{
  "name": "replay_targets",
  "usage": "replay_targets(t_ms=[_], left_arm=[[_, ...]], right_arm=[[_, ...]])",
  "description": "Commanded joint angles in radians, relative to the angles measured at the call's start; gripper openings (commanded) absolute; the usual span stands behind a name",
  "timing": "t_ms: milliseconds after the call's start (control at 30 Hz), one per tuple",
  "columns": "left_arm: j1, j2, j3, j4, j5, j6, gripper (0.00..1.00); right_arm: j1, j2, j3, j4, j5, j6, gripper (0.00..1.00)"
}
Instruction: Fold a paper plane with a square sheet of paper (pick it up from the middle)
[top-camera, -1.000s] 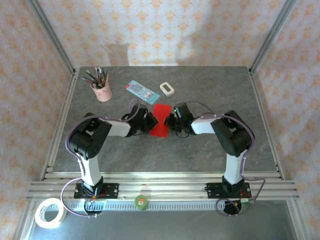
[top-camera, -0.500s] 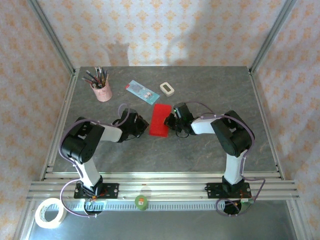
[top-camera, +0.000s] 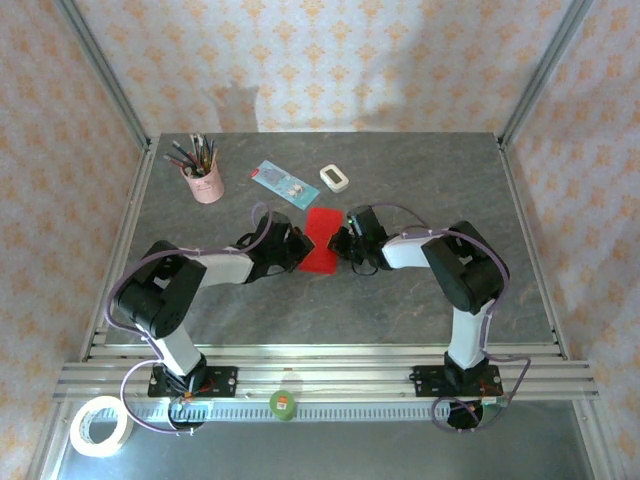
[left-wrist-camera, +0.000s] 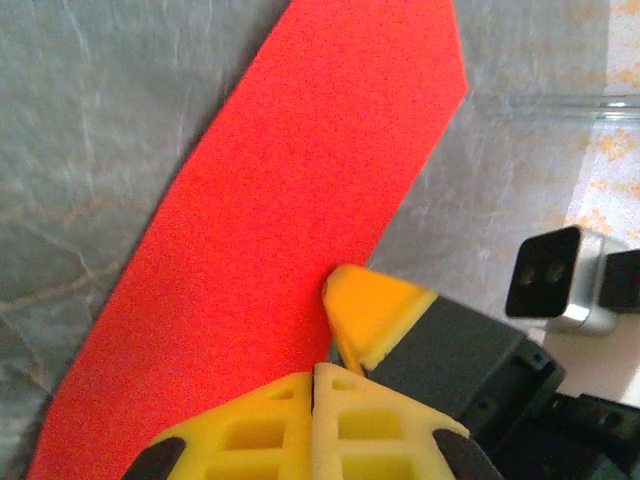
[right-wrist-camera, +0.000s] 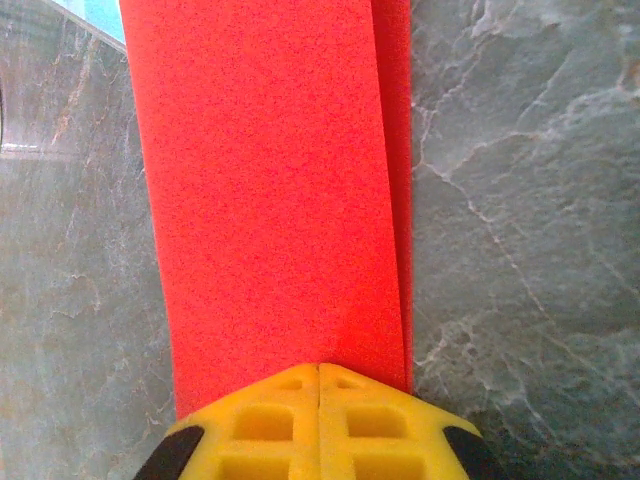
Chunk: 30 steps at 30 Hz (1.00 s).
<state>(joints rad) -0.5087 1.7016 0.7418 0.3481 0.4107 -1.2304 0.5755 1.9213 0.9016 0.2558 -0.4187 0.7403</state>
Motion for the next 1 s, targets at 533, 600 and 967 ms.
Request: replay_targets(t_ms=[533,600,967], left_arm=[[0.044,-0.041,-0.19,-0.073,-0.148,-0.056,0.0],[0.105,-0.072,-0.191,-0.105,-0.129,0.0,0.0],[0.188,-0.159,-0.017,-0.211,0.028,0.215,0.0]], right_arm=[[-0.034,0.142,-0.109,-0.397,0.226,-0.041,0.0],[-0.034,0.137,-0.109,-0.395,0.226,-0.047,0.0],[-0.022,0.094,-0.075,-0.387,0.161,-0.198,0.0]])
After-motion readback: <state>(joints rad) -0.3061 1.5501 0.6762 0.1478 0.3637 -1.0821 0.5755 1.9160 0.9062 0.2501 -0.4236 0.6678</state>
